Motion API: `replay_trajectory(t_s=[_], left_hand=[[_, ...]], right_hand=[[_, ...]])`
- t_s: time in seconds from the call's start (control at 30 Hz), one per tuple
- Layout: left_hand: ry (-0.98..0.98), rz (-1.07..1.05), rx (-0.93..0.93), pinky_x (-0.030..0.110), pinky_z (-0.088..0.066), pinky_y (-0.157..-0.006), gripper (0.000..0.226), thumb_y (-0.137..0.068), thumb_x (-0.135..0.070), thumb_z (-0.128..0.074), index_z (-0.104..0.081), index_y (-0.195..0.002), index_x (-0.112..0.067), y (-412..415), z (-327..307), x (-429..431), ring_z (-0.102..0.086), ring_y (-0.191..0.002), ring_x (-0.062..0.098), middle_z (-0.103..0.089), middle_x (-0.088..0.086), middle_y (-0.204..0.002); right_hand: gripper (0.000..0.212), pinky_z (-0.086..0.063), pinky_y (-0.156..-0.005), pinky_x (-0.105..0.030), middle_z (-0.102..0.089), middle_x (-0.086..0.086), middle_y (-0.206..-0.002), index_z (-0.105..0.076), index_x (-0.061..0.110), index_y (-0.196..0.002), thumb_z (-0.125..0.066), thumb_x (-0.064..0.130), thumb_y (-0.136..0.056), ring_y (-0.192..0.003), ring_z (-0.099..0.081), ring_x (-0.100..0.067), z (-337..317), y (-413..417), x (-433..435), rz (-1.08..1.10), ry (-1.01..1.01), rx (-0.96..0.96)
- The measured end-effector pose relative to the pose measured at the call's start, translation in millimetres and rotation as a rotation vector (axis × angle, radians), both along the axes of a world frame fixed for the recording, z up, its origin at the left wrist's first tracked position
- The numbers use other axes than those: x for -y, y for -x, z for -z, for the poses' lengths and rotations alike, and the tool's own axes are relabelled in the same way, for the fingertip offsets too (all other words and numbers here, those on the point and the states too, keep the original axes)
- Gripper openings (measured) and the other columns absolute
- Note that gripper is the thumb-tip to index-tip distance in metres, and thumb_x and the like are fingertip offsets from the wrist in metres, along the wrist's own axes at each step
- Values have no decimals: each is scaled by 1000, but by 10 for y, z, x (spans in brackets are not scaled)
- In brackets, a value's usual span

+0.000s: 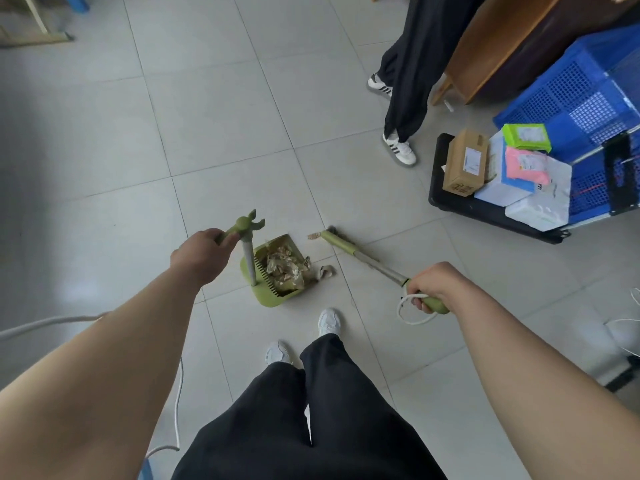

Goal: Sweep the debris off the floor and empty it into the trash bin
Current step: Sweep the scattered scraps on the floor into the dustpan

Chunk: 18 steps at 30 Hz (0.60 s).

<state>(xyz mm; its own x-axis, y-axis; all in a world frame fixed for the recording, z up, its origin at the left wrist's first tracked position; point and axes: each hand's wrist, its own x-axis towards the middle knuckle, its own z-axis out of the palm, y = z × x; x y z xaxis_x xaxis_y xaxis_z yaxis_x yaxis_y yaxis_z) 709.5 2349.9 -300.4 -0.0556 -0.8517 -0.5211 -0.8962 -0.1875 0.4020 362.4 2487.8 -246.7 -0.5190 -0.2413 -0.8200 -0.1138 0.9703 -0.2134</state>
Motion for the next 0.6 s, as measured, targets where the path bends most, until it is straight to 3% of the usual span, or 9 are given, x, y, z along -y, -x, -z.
replay_trajectory(t_s=[0.17,0.27,0.43,0.6], left_hand=[[-15,-1,-23,33,-36,-69,47,-94,-60,-38,-46,-66,-23,-22,72,-134,-47,-61,23,-49,-2,-61],[-12,-12,-31,36,-37,-75,47,-95,-59,-37,-44,-66,-23,66,102,-186,-46,-59,19,-49,-3,-61],[-3,-3,-5,38,-41,-80,46,-95,-60,-34,-47,-70,-23,172,120,-136,-50,-66,23,-52,-3,-65],[-4,-22,38,43,-39,-89,45,-96,-58,-32,-55,-85,-22,149,134,-86,-51,-67,19,-55,-4,-70]], right_hand=[[8,-39,-34,-19,-52,-21,-63,-59,-11,-81,-53,-15,-77,-32,-45,-22,172,-345,-45,60,15,120],[6,-42,-42,-24,-55,-21,-64,-61,-10,-72,-58,-9,-77,-47,-50,-24,114,-467,29,-4,-1,179],[22,-35,-32,-13,-49,-13,-64,-54,-4,-69,-47,-5,-90,-48,-45,-15,-152,-371,255,-34,-45,305],[19,-35,-33,-12,-50,-14,-63,-54,-3,-69,-48,-7,-87,-30,-46,-12,-400,-168,349,-32,-8,260]])
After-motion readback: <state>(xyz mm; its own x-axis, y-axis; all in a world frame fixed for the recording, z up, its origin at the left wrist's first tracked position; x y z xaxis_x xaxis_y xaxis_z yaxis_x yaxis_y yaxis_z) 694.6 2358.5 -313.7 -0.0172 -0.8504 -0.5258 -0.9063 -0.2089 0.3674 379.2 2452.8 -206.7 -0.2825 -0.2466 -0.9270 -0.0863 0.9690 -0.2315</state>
